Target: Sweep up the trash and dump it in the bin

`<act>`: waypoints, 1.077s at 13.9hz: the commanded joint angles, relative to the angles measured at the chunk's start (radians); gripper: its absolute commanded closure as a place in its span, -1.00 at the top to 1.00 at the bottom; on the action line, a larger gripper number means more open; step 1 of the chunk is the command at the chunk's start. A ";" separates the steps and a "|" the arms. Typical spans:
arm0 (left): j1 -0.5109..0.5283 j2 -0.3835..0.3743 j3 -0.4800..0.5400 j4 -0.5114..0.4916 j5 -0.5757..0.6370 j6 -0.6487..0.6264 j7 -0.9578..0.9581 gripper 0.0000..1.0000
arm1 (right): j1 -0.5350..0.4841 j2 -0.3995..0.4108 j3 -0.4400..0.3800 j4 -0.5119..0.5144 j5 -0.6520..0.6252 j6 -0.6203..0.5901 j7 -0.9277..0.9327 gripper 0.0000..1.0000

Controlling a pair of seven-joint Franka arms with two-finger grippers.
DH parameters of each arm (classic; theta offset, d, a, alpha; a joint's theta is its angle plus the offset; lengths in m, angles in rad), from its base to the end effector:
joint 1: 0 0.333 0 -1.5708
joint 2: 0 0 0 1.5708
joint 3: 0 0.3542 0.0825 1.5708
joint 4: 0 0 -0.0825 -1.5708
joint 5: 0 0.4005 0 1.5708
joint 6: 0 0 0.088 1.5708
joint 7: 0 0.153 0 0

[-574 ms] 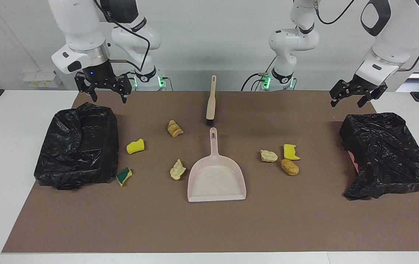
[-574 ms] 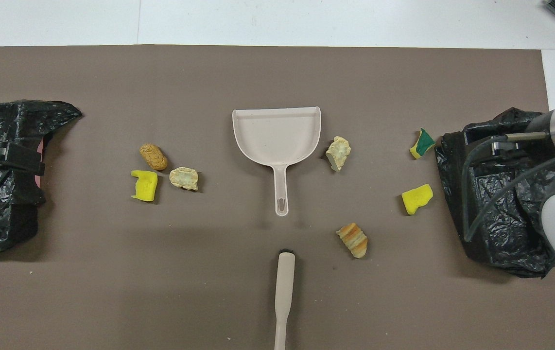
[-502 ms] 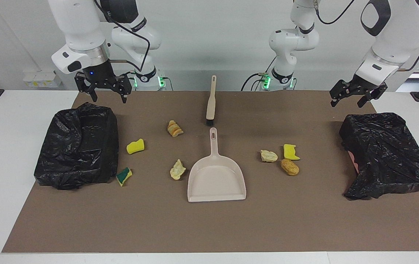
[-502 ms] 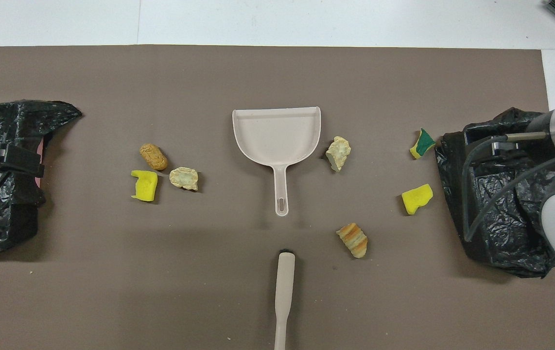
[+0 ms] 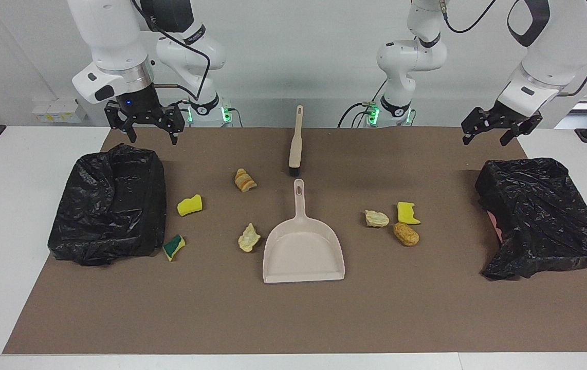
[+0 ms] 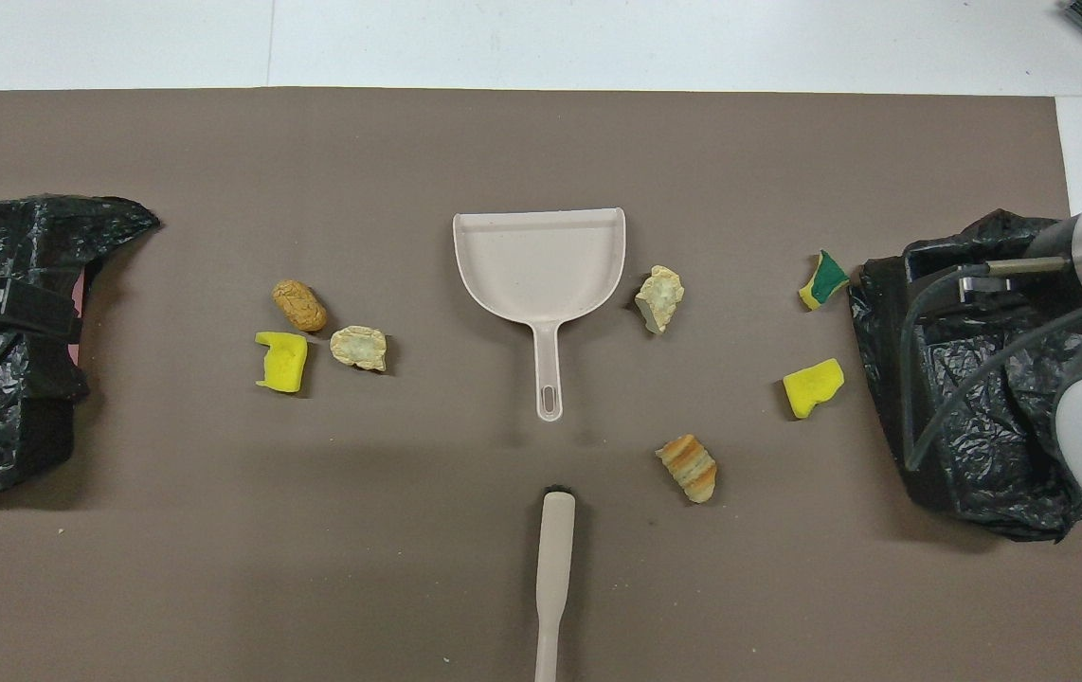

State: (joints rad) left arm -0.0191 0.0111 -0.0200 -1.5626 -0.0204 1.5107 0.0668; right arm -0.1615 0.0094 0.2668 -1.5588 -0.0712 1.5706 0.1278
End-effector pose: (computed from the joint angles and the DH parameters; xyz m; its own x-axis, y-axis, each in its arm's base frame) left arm 0.5648 -0.0253 0.6094 0.9924 -0.1068 -0.0614 -0.1055 -0.9941 0.0248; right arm 0.5724 0.0488 0.6177 0.9997 -0.0222 0.0115 -0.0230 -0.9974 0.0678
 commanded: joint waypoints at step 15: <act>-0.278 -0.083 -0.001 -0.437 -0.024 0.382 -0.182 1.00 | 0.187 0.148 0.011 -0.024 0.013 0.270 0.252 1.00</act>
State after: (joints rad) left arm -0.2369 -0.0214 -0.0360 -1.8942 -0.0329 1.8189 -0.0659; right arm -0.0032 0.1230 0.2777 -1.5823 -0.0646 1.7868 0.3129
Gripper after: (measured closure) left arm 0.000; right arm 0.000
